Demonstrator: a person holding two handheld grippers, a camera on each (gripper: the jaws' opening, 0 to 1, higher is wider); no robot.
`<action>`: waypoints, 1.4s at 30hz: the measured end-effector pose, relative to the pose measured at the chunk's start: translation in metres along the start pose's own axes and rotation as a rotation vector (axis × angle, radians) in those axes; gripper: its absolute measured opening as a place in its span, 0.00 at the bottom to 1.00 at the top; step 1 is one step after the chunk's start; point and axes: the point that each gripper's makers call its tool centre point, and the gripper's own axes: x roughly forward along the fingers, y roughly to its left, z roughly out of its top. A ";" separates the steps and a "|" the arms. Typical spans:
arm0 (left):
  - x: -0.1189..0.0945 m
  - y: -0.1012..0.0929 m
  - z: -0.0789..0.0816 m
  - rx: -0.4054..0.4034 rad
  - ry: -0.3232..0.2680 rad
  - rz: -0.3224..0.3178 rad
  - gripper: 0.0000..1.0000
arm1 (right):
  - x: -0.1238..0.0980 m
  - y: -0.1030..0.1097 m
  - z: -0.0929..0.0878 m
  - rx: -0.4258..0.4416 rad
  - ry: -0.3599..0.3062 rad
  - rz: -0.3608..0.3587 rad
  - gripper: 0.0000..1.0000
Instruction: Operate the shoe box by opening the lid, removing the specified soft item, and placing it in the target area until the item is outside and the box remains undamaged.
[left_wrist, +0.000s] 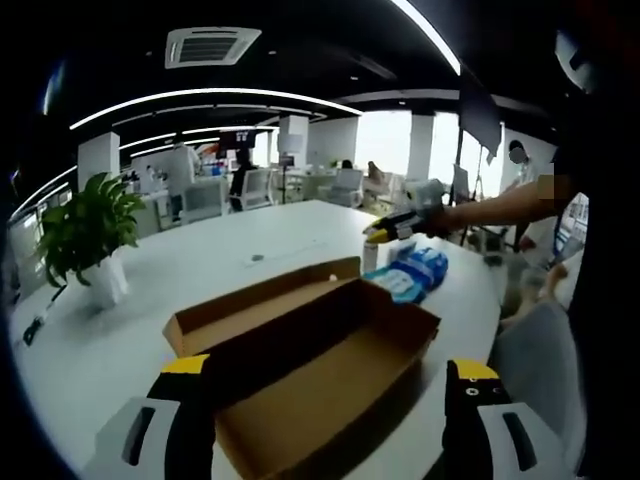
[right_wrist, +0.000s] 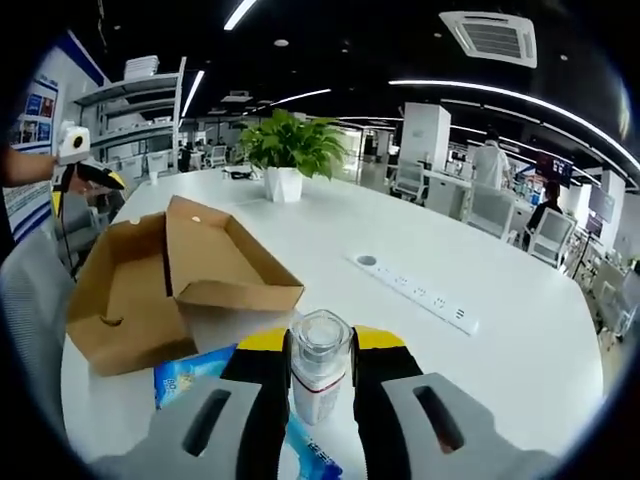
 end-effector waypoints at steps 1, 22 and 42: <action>0.000 0.000 -0.001 -0.001 0.002 0.000 0.97 | 0.001 -0.001 -0.001 0.003 -0.002 -0.003 0.20; -0.003 0.004 -0.010 -0.010 0.017 0.013 0.93 | -0.007 -0.001 -0.010 -0.023 0.052 -0.020 0.26; -0.018 0.040 -0.029 -0.041 0.069 0.181 0.69 | -0.028 0.001 0.012 0.027 0.111 -0.065 0.37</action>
